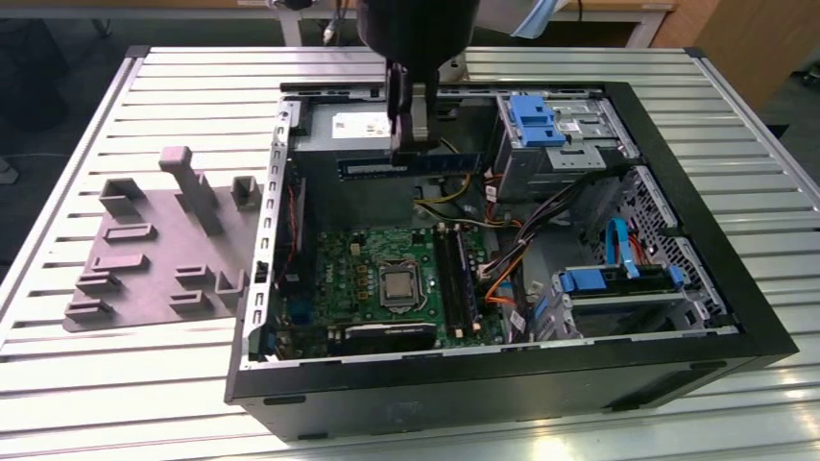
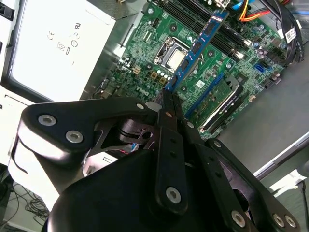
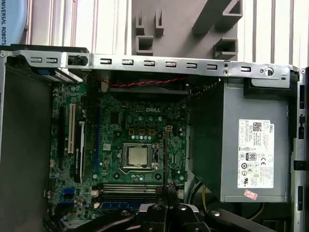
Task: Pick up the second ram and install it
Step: 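Pick up the second ram and move it above second insertion slot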
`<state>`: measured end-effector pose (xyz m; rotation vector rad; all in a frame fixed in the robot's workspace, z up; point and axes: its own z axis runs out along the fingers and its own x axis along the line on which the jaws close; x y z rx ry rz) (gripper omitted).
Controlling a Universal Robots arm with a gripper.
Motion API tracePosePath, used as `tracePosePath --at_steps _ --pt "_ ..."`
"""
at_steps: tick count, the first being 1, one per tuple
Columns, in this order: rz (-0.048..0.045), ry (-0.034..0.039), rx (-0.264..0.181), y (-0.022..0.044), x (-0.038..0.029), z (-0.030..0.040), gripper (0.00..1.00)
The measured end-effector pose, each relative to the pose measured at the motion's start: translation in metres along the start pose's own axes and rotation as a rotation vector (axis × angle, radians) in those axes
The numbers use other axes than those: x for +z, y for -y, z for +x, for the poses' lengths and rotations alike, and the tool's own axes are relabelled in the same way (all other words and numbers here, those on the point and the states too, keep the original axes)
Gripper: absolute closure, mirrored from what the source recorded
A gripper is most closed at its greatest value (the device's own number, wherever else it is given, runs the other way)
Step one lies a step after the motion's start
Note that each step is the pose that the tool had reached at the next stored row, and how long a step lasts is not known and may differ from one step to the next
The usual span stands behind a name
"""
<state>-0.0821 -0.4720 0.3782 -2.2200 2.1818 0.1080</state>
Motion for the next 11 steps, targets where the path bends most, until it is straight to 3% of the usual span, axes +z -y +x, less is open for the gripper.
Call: tracePosePath --at_steps 11 --pt "0.0001 0.0 0.001 0.001 0.0065 0.0005 0.89"
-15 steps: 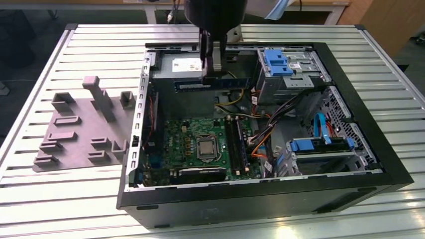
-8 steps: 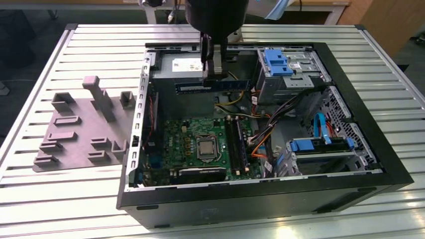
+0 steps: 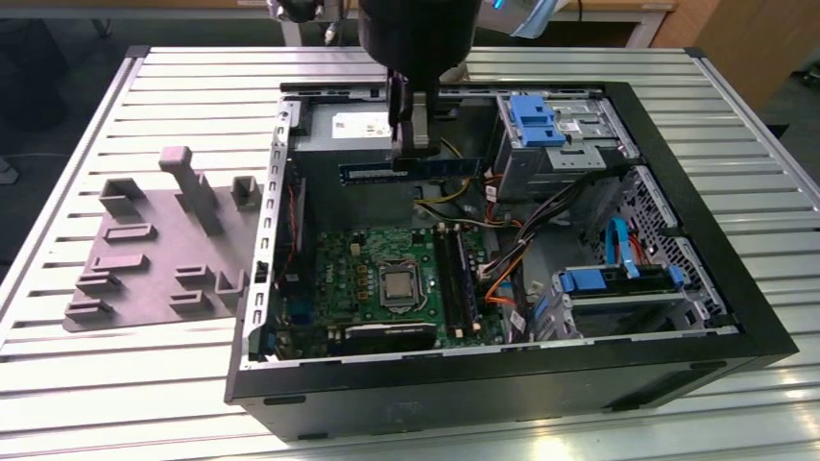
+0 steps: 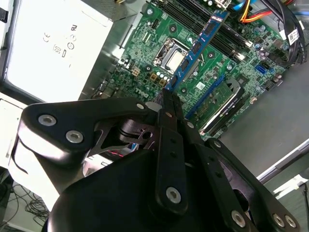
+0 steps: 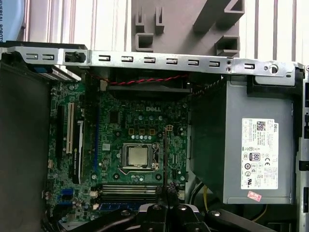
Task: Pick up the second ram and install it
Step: 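Pick up the second ram and move it above second insertion slot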
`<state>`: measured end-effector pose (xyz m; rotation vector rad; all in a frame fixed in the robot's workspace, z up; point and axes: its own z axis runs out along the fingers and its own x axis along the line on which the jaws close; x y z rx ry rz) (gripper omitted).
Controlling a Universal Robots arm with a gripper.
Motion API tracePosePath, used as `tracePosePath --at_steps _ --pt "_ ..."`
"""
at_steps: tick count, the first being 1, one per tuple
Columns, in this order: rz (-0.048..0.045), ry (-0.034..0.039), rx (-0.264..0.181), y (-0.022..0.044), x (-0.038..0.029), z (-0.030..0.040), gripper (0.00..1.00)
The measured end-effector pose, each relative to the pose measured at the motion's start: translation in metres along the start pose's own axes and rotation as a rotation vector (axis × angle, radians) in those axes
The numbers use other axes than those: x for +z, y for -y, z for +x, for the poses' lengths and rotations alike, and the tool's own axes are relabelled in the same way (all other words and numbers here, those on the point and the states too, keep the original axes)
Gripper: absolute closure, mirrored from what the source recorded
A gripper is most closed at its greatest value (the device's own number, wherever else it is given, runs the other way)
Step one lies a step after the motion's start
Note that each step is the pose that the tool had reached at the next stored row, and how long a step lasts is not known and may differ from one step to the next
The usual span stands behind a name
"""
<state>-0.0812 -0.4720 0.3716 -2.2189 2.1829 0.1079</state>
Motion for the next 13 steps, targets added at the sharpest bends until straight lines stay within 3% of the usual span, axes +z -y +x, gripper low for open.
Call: tracePosePath --at_steps 13 --pt "0.0001 0.0 0.001 0.0009 0.0088 0.0009 0.89"
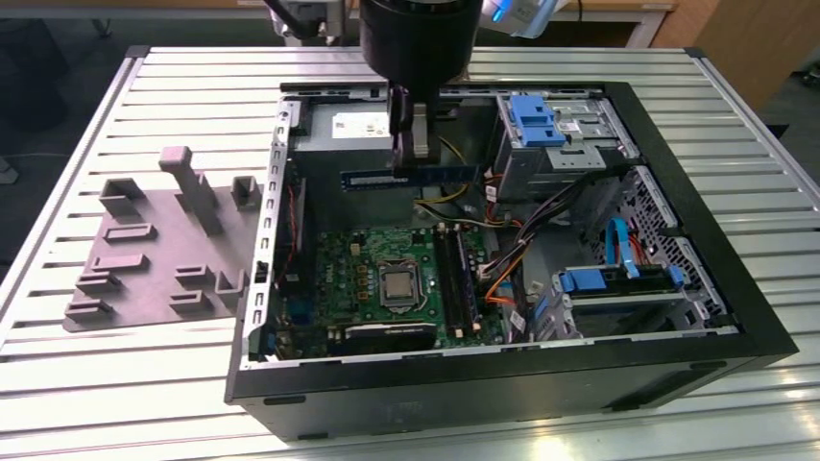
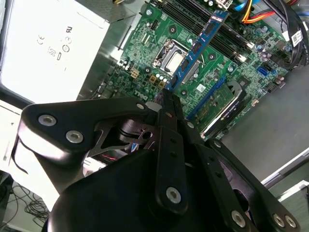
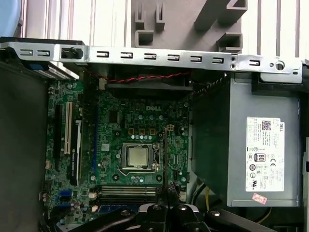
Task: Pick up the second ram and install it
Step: 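Pick up the second ram and move it above second insertion slot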
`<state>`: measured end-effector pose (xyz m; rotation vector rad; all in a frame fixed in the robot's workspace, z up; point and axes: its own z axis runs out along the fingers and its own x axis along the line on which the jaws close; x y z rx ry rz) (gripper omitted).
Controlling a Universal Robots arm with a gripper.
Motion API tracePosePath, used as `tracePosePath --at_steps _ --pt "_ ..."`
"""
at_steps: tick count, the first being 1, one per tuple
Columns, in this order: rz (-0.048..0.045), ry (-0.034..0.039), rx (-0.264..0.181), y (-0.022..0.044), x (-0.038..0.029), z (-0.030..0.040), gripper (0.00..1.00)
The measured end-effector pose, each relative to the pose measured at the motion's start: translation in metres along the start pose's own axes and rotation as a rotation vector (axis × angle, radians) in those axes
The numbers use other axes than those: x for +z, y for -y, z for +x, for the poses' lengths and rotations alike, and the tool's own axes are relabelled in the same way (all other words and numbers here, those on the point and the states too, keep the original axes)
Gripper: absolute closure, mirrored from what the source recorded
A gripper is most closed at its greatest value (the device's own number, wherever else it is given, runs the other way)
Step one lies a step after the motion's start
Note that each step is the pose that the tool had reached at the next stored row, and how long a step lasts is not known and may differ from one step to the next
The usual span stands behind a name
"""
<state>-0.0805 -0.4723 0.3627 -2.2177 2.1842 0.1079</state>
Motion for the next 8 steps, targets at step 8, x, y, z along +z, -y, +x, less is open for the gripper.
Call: tracePosePath --at_steps 8 --pt "0.0001 0.0001 0.001 0.0005 0.0063 0.0017 0.89"
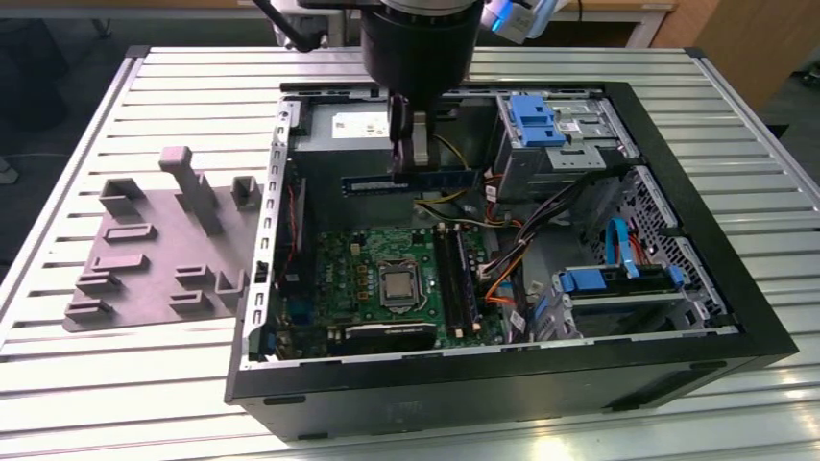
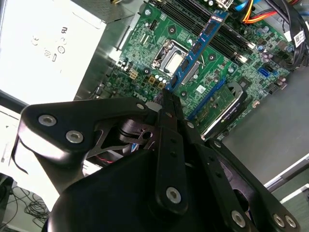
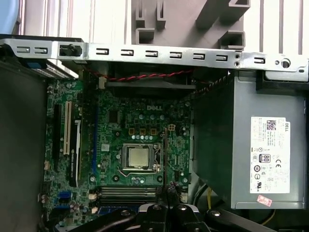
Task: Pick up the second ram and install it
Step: 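Pick up the second ram and move it above second insertion slot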
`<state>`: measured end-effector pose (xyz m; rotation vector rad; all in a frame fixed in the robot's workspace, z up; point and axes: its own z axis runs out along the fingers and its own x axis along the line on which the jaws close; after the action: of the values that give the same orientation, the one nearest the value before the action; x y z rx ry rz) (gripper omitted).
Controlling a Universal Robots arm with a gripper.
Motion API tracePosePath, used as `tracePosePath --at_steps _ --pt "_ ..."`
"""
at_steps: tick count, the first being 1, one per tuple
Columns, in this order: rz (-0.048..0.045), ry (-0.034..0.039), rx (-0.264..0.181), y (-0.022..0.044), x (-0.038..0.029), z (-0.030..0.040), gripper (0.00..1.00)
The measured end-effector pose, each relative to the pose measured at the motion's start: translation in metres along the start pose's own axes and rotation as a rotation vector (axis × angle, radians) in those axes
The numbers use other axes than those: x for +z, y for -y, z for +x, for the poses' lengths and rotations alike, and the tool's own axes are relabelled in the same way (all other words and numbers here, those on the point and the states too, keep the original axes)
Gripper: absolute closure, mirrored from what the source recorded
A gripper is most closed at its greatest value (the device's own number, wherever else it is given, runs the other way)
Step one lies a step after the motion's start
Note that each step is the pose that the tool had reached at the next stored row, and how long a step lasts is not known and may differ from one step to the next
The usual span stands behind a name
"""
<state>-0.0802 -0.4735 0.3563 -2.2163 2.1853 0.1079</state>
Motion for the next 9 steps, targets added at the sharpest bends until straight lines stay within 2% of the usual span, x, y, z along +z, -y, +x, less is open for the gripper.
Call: tracePosePath --at_steps 9 --pt "0.0001 0.0 0.002 0.0006 0.0068 0.0029 0.89"
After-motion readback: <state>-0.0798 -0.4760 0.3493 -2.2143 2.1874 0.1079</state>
